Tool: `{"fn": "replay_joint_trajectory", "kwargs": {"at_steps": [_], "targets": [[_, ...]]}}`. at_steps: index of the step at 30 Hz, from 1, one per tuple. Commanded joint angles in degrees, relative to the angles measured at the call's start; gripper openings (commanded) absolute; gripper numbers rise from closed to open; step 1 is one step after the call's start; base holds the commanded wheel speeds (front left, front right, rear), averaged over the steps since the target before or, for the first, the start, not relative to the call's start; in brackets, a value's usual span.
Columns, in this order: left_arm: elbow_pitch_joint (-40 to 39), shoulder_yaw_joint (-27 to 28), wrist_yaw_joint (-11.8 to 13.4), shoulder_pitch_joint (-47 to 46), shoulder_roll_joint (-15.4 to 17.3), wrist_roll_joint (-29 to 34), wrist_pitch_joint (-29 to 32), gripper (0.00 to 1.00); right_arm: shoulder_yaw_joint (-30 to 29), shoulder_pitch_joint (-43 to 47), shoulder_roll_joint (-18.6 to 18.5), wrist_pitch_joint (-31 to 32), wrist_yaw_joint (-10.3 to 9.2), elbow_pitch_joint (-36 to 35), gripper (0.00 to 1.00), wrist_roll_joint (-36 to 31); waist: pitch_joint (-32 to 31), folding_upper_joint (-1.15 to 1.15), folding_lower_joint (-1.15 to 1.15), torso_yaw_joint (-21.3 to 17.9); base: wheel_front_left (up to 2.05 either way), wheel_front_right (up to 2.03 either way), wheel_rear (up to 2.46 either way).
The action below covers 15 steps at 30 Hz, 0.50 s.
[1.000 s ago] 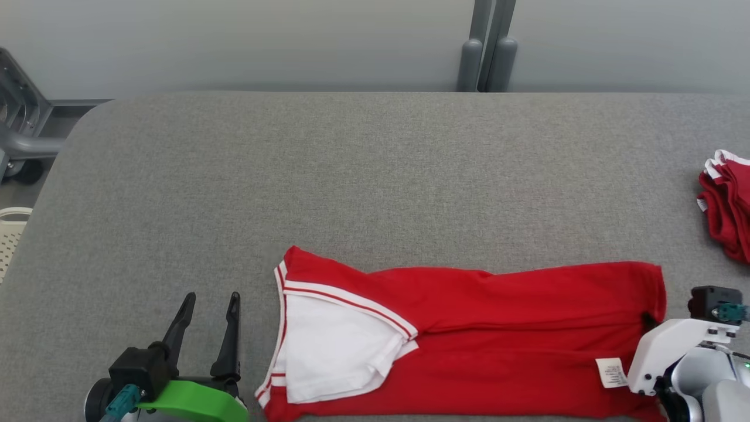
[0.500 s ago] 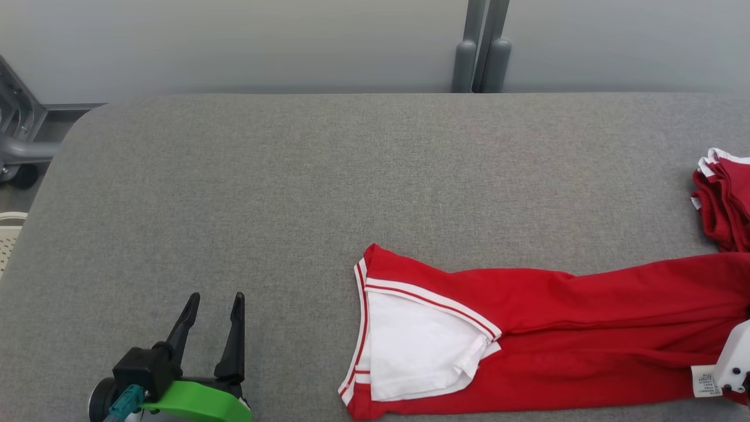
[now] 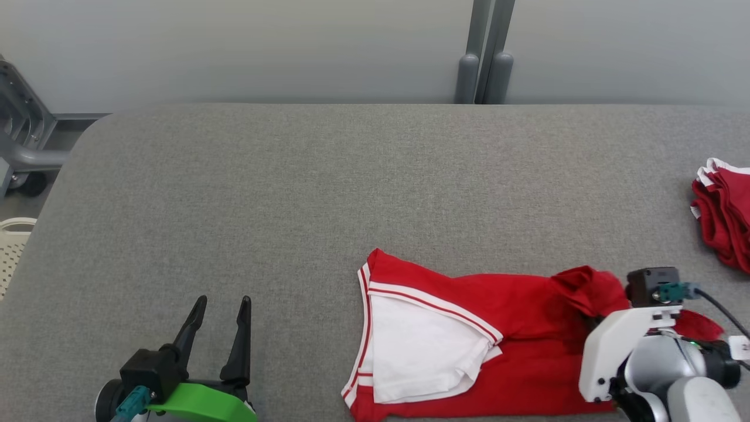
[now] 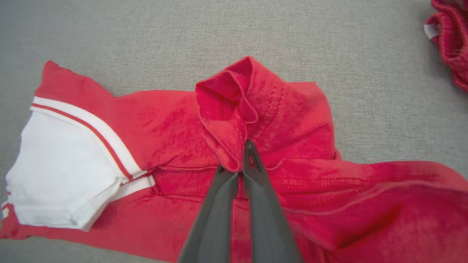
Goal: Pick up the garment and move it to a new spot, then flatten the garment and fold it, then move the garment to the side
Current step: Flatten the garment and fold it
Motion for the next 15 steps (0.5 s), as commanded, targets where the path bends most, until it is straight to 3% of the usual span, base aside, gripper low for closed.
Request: {"fn": "replay_joint_trajectory", "kwargs": {"at_steps": [1,7,15], "targets": [[0.0,-0.1,-0.1,0.1,0.3,-0.1,-0.2,1.00,1.3,-0.9,-0.2,-0.2,-0.06,0.4,0.00,0.3,-0.2,0.00,0.00,0.2,0.00,0.00,0.00],[0.3,-0.9,-0.1,0.6,0.6,-0.3,-0.2,1.00,11.2,-4.7,-0.2,-2.2,-0.05,4.3,0.00,4.2,-0.7,0.00,0.00,1.2,0.00,0.00,0.00],[0.7,-1.4,-0.1,0.9,1.0,-0.5,-0.2,1.00,20.1,-10.1,-0.1,-6.1,-0.05,10.9,0.00,9.4,-1.1,0.00,0.00,2.5,0.00,0.00,0.00]]}}
